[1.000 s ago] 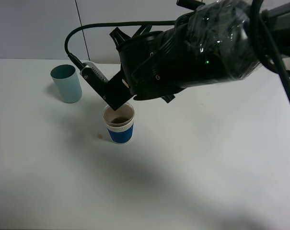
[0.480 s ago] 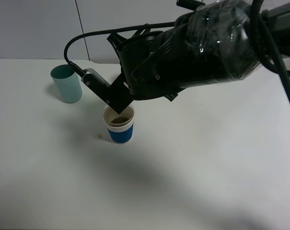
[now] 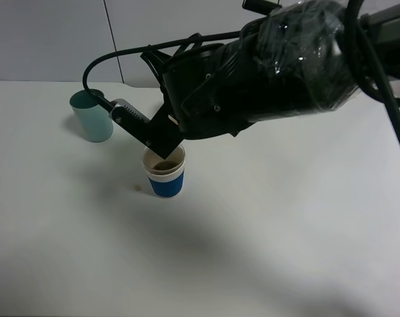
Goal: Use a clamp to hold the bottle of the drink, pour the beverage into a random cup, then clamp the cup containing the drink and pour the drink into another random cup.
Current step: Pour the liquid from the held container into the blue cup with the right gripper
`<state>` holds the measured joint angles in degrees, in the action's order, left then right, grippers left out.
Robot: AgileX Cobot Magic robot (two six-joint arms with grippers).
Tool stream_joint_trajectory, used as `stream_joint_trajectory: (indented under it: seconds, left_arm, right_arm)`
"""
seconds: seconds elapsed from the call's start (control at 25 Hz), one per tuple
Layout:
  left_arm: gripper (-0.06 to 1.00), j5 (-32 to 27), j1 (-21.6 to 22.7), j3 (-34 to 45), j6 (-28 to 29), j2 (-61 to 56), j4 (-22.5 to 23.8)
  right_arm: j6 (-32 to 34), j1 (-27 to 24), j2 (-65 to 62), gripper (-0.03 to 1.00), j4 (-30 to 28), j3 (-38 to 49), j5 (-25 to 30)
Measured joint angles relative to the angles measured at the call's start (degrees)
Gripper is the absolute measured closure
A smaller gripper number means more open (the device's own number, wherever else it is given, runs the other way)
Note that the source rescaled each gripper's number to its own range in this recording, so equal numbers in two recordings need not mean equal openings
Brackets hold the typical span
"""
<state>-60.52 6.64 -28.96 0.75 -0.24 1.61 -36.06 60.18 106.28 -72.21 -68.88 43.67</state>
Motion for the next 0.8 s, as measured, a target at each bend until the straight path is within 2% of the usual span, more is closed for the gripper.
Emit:
stream_joint_trajectory:
  seconds: [0.2, 0.8]
  left_arm:
    - [-0.06, 0.0, 0.0, 0.0, 0.0, 0.0, 0.0]
    - [-0.06, 0.0, 0.0, 0.0, 0.0, 0.0, 0.0]
  right_arm:
    - [0.0, 0.6, 0.0, 0.97, -1.1, 0.0, -1.8]
    - [0.0, 1.0, 0.0, 0.97, -5.7, 0.0, -0.9]
